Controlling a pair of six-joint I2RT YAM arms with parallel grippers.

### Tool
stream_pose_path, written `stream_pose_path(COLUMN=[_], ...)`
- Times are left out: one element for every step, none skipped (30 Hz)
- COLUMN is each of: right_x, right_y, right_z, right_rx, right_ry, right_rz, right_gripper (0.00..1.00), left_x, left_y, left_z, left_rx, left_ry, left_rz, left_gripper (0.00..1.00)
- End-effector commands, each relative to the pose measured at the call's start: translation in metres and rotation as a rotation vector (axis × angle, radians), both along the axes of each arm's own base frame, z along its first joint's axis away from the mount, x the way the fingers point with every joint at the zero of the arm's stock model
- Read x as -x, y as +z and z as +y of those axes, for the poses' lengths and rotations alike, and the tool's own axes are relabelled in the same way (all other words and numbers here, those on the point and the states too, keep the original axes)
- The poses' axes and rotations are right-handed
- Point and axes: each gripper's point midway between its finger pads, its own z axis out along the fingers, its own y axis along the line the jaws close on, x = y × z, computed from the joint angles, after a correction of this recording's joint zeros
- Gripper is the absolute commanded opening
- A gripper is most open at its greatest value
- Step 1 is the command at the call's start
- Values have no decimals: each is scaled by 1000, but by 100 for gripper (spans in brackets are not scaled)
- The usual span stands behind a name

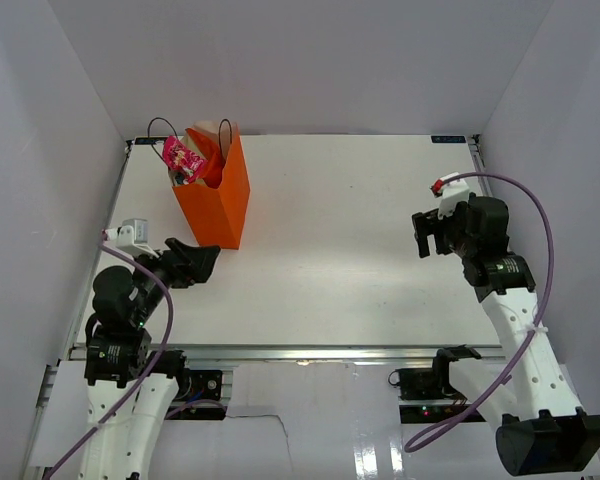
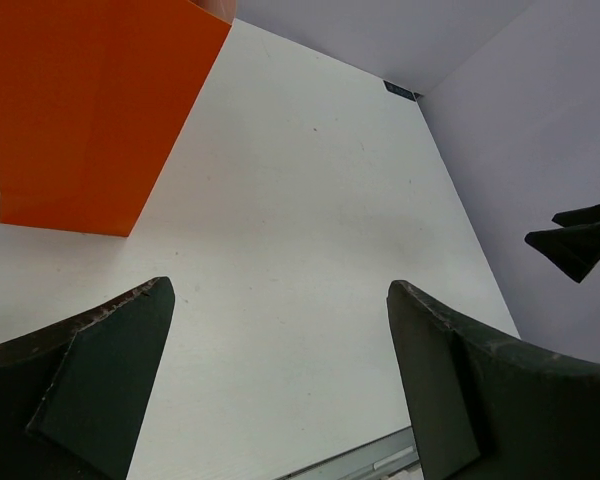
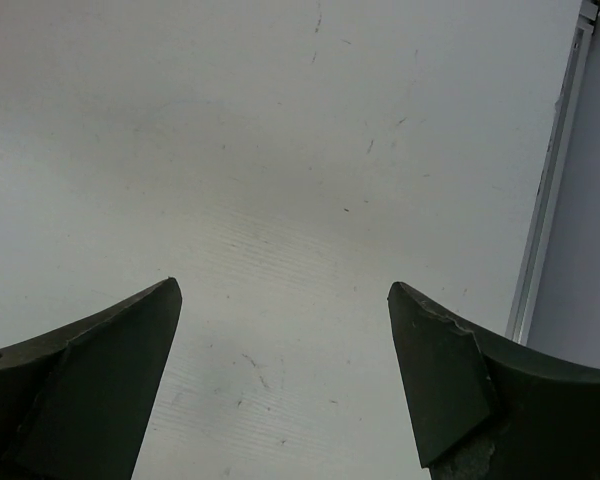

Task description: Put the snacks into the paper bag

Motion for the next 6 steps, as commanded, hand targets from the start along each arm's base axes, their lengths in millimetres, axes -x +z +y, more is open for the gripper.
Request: stream_pose_path(right_x=[-9, -10, -11, -14, -20, -22], right_y=[23, 24, 24, 23, 28, 26], right_z=[-5, -4, -5, -13, -15, -16], right_rx=[-36, -47, -52, -47, -74, -64], right_ry=[-68, -76, -85, -142, -175, -174], right_rz=[-70, -69, -69, -77, -113, -117], right_gripper=[90, 90, 90, 90, 90, 90], left_x=[1, 2, 2, 2, 2, 2], left_y=[13, 15, 15, 14, 15, 16], left_z=[3, 3, 4, 4, 7, 8], left_rx=[-28, -28, -28, -30, -33, -36], left_ry=[8, 9, 12, 15, 30, 34], left_rz=[-26, -31, -31, -27, -32, -33], left_gripper=[98, 98, 98, 98, 98, 98])
